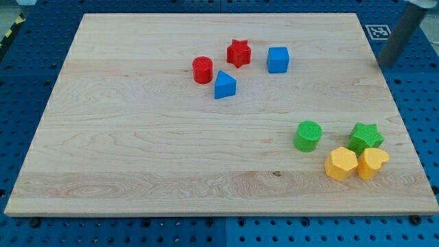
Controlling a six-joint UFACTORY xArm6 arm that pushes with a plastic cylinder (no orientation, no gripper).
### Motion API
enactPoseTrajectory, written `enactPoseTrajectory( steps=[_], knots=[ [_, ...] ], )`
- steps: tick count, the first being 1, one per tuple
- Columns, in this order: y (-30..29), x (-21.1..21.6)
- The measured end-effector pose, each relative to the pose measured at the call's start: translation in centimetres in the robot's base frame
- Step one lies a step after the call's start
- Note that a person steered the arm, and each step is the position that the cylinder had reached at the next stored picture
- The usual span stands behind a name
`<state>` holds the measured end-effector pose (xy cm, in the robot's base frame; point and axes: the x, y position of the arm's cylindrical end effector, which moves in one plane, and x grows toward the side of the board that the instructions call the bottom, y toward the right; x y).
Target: Move your arm close to the bottom side of the blue cube
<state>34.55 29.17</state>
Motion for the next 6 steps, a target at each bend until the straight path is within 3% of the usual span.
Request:
enactPoseTrajectory(
  steps=[1,3,6],
  knots=[
    [-3.9,0.0],
    [-4.3,0.0],
    [-14.7,2.3]
  ],
)
